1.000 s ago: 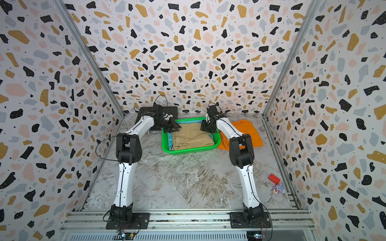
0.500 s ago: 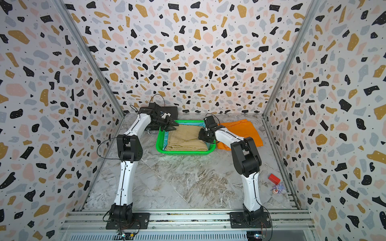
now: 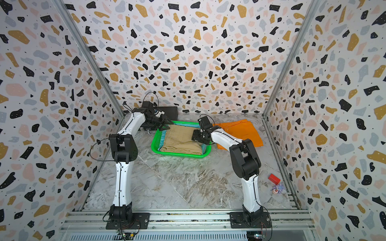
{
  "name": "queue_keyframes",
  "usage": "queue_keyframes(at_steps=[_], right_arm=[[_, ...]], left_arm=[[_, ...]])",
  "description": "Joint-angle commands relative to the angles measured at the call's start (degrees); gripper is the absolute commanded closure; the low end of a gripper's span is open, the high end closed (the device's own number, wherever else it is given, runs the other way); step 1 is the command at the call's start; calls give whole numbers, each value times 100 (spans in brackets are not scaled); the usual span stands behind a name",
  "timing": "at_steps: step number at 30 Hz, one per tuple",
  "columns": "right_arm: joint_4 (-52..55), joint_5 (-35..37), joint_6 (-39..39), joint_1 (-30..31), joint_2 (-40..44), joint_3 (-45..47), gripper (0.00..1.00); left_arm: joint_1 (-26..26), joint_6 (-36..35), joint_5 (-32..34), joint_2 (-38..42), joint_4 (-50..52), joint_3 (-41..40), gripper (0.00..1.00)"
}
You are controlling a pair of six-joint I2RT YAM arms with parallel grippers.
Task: Put the folded long pants in the basket
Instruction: Move the long pant to the center of the board.
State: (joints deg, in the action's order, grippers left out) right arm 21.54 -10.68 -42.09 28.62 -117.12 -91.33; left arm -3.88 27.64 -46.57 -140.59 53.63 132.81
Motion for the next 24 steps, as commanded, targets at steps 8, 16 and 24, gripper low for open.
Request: queue_keyframes(at_steps=[8,16,24], right_arm=[[543,145,-179,-1377,2530,1138,0],[-927,-402,-1680,-2621,3981,3898,0],[-1336,-578,-1736,-2878,3169,4355,5]], left_arm=[[-78,448,93,3356,-1058,-2459,17],[-363,1017,118,5791,-2288,-5420,0],[-385,1080,307,6869,-2471,-6906,0]])
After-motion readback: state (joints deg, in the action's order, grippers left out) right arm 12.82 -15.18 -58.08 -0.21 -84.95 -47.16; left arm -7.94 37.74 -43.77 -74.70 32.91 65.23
